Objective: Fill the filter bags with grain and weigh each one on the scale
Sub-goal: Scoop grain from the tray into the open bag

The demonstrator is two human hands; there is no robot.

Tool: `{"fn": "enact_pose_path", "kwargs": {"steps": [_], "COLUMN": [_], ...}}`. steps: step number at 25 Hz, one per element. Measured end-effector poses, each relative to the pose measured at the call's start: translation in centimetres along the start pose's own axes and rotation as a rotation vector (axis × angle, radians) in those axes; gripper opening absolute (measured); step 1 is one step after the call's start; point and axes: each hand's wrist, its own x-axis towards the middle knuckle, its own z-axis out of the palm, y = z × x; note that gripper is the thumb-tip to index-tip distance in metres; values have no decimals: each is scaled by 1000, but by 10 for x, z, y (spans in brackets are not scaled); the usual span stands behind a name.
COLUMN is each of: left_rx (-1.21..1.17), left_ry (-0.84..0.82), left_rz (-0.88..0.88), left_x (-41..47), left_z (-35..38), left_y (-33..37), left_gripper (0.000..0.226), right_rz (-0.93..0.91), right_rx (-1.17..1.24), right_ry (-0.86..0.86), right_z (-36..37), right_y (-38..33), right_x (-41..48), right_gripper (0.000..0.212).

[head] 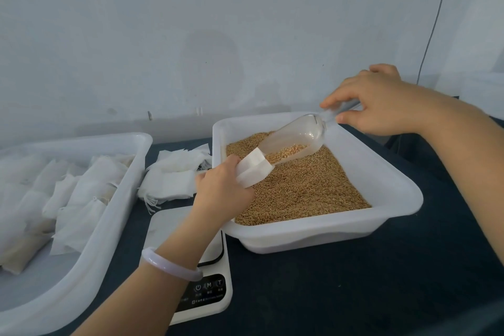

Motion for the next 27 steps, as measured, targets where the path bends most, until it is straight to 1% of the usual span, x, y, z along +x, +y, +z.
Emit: {"fn": "enact_pose_path", "kwargs": {"steps": [7,27], "left_rx": [-30,-119], "left_ry": [22,14], "left_rz": [-1,-67], "left_x": [-1,-5], "left_z": [1,-4], "left_y": [-1,4], "left_gripper": [29,23], "right_rz": [6,-11], "right_rx": [-24,87], "right_ry": [22,9], "right_z": [-2,2], "right_y": [-3,6], "right_x": [0,-1], "right_gripper": [30,31]}}
